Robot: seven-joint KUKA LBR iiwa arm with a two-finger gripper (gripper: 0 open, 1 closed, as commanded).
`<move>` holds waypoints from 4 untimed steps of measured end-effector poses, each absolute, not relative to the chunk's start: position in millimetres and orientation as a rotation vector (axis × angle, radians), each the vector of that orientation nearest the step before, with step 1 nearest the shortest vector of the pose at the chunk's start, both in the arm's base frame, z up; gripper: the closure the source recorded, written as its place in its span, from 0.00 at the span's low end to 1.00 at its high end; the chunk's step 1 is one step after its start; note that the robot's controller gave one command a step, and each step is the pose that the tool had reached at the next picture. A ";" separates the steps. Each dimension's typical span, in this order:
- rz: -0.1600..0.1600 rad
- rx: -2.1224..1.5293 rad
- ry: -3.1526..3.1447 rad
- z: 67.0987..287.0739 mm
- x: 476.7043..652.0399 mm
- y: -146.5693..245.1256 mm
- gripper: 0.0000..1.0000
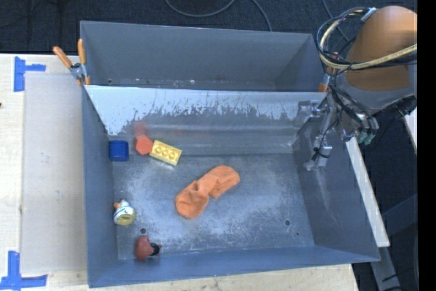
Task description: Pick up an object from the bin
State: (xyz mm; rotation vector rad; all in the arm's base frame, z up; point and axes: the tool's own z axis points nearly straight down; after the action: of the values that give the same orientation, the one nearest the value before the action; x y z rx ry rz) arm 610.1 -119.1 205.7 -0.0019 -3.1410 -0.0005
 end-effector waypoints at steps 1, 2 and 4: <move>0.001 0.060 -3.144 152.6 614.8 -91.6 0.00; -0.002 0.382 -3.113 119.2 604.2 -64.3 0.00; 0.000 0.317 -3.121 89.6 606.6 -14.9 0.00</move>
Offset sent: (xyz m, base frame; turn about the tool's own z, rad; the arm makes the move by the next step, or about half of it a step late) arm -0.0321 0.1146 -0.1357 -1.0153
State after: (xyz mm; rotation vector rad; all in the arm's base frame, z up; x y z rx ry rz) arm 606.6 -14.9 89.6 0.3168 -3.1214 -0.0005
